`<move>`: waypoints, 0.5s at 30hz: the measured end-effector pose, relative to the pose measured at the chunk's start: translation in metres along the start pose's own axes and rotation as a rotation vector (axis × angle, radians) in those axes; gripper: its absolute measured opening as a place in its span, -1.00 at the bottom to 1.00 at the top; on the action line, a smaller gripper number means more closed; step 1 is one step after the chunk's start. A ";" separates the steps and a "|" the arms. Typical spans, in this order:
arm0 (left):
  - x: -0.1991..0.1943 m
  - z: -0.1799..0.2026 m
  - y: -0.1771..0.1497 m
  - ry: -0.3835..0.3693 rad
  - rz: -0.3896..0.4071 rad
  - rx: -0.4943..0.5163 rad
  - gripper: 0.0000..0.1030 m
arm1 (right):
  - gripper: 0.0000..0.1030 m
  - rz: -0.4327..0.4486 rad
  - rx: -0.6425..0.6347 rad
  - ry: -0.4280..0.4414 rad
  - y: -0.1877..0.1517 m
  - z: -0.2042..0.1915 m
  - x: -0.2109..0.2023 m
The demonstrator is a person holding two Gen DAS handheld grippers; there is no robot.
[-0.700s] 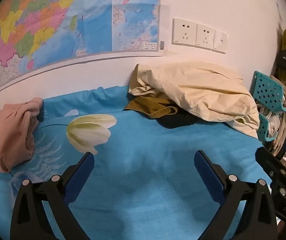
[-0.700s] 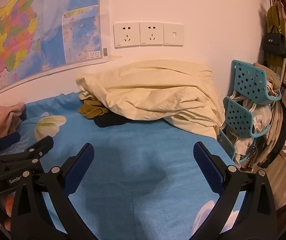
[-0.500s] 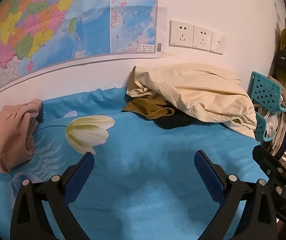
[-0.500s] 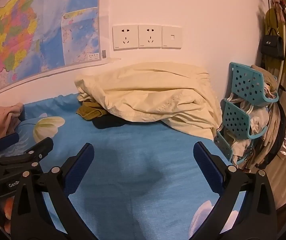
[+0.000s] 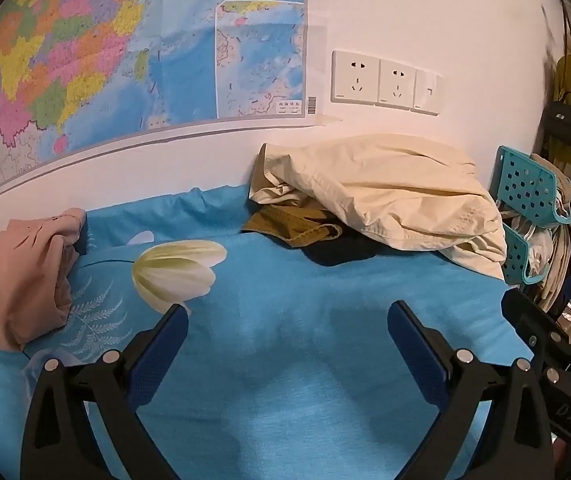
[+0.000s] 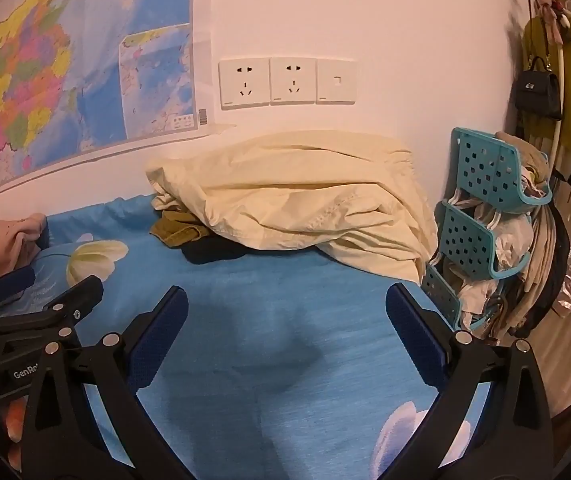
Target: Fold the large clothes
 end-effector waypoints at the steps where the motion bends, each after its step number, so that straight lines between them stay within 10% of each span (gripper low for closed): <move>1: 0.000 0.000 0.000 0.002 -0.001 -0.001 0.88 | 0.90 -0.001 0.002 -0.001 0.000 0.000 0.000; 15: 0.000 0.002 0.002 0.006 0.005 0.000 0.88 | 0.90 -0.002 0.008 -0.006 0.001 0.003 0.001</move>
Point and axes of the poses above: each gripper's, at about its wrist camera, not at the fingertips, and x roughly the way its jaws point, z to its right, y to its top, the point moved 3 cm from there along x, roughly the way its jaws point, and after that the axes turned 6 degrees about -z, right-handed, at the moved point
